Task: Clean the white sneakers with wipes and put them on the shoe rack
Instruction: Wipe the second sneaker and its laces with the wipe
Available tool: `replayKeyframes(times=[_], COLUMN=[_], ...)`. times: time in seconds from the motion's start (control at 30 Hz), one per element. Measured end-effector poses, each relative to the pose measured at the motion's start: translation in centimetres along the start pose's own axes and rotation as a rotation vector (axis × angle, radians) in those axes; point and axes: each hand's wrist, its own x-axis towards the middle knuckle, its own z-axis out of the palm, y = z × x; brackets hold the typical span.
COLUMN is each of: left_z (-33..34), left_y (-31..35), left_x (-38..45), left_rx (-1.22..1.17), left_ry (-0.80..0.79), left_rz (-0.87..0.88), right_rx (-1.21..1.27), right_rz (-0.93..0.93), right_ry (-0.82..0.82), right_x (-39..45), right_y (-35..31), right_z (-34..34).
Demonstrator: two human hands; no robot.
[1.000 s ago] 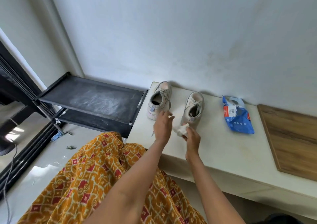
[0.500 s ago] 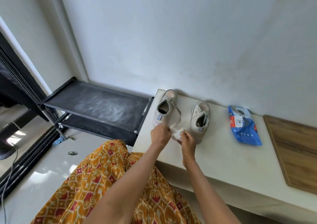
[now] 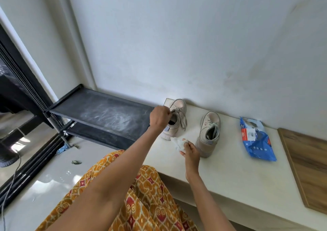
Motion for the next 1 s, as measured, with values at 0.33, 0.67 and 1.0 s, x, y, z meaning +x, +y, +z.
replayKeyframes(times=[0.33,0.67,1.0], left_z=[-0.6,-0.6,1.1], left_y=[2.4,2.9,4.9], left_x=[1.0,1.4,-1.0], left_rx=[0.328,0.104,0.605], left_ry=[-0.539,-0.285,-0.43], left_rz=[0.236,0.321,0.509], right_rx=[-0.004,0.039,0.018], right_rz=[0.191,0.216,0.196], right_ry=[-0.028,-0.012,-0.01], right_x=[3.5,3.9,3.8], right_y=[-2.3,-1.4,-1.0], right_z=[1.1,0.3,-0.5])
